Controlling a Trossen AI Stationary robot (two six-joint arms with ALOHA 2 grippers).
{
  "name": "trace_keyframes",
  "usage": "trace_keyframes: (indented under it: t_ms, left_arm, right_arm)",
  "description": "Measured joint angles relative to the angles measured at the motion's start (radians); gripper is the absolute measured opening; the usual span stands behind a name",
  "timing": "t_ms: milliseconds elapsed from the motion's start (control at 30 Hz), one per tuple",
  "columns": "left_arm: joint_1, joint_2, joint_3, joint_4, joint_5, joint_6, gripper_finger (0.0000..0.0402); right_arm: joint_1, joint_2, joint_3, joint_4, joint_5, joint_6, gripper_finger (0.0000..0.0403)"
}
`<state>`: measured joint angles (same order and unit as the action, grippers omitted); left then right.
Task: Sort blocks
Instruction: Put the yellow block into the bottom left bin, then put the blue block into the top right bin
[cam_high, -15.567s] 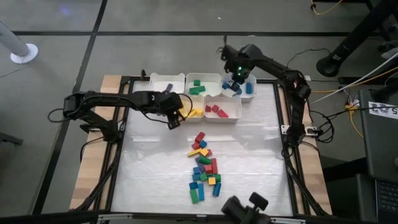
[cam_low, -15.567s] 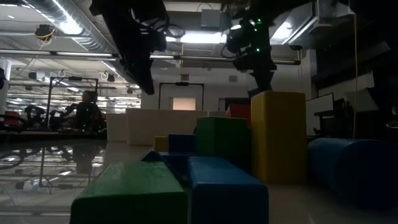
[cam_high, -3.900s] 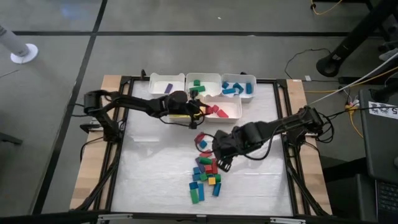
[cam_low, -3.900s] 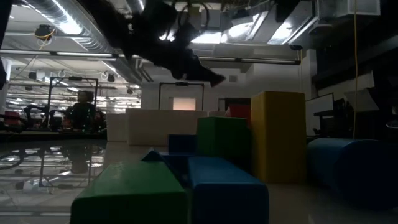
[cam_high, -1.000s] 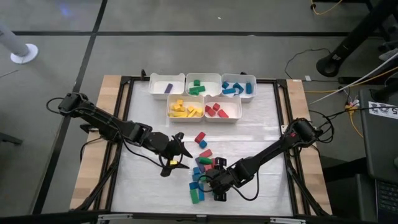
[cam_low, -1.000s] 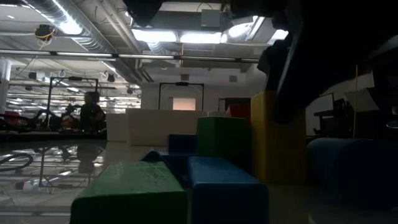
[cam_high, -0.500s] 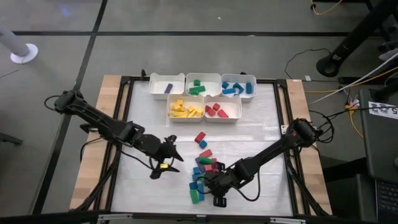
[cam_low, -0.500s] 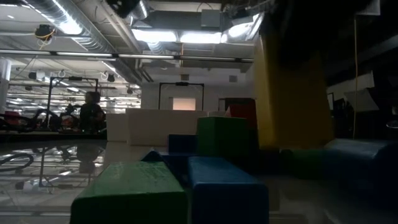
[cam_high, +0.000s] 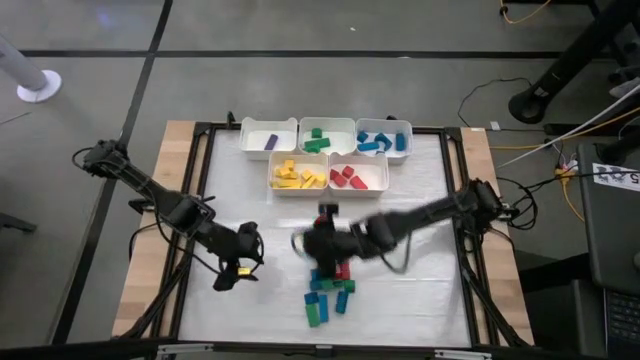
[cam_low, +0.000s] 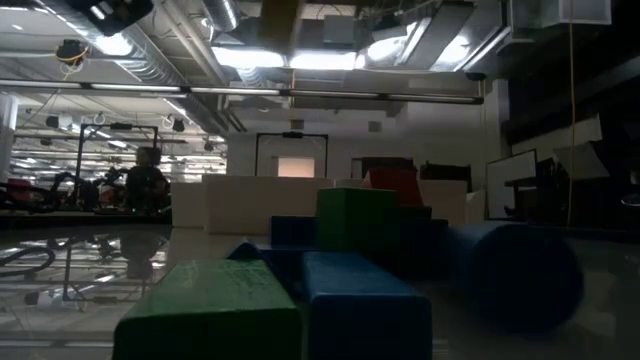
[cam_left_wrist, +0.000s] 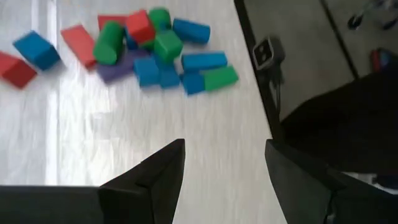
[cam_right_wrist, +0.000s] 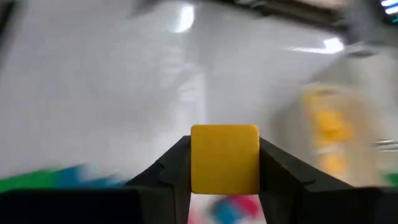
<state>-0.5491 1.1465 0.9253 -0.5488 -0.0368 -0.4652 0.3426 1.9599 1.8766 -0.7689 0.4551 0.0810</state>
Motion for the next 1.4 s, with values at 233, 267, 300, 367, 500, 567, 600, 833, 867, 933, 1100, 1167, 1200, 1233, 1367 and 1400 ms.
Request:
trace_keyframes:
  t_ms: [233,267,300,367,500,567,600,833,867,933,1100,1167,1200,1233,1367,1400]
  left_arm:
    - [-0.016,0.002,0.000,-0.053,-0.014,0.038,0.0210]
    - [-0.015,0.003,0.000,-0.053,-0.022,0.051,0.0210]
    - [-0.012,0.003,0.000,-0.053,-0.034,0.058,0.0210]
    - [-0.007,0.002,0.000,-0.053,-0.053,0.077,0.0210]
    - [0.001,0.003,0.000,-0.054,-0.058,0.088,0.0210]
    - [0.002,0.003,0.000,-0.054,-0.061,0.087,0.0210]
    - [0.002,0.003,0.000,-0.055,-0.063,0.087,0.0210]
    - [0.002,0.003,0.000,-0.069,-0.064,0.107,0.0210]
    - [0.002,0.003,0.000,-0.069,-0.065,0.117,0.0210]
    - [0.002,0.002,0.000,-0.066,-0.075,0.148,0.0210]
    - [0.002,0.004,-0.002,-0.053,-0.113,0.212,0.0210]
    - [0.002,0.009,-0.002,-0.042,-0.126,0.226,0.0210]
    - [0.002,0.011,-0.002,-0.036,-0.127,0.233,0.0210]
    - [0.002,0.014,-0.002,-0.032,-0.128,0.238,0.0210]
    - [0.004,0.024,-0.002,-0.027,-0.133,0.288,0.0210]
    - [0.004,0.028,-0.002,-0.022,-0.136,0.300,0.0210]
  right_arm:
    - [-0.250,0.017,0.002,0.066,0.003,-0.141,0.0145]
    - [-0.285,0.025,0.002,0.068,-0.007,-0.145,0.0148]
    - [-0.319,0.036,0.002,0.075,-0.022,-0.151,0.0151]
    - [-0.383,0.057,0.002,0.094,-0.078,-0.158,0.0157]
    - [-0.483,0.102,0.002,0.104,-0.241,-0.155,0.0165]
    - [-0.517,0.128,0.002,0.115,-0.316,-0.154,0.0166]
    - [-0.531,0.138,0.002,0.119,-0.347,-0.153,0.0166]
    - [-0.583,0.169,0.001,0.100,-0.368,-0.022,0.0167]
    - [-0.583,0.169,0.001,0.094,-0.366,0.001,0.0167]
    - [-0.586,0.162,0.014,0.051,-0.367,0.031,0.0167]
    - [-0.585,0.157,0.170,-0.164,-0.408,0.098,0.0167]
    - [-0.579,0.156,0.242,-0.253,-0.451,0.152,0.0167]
    - [-0.579,0.156,0.281,-0.308,-0.479,0.179,0.0167]
    - [-0.573,0.156,0.321,-0.362,-0.516,0.205,0.0167]
    - [-0.528,0.153,0.468,-0.533,-0.659,0.341,0.0167]
    - [-0.510,0.152,0.483,-0.559,-0.679,0.390,0.0167]
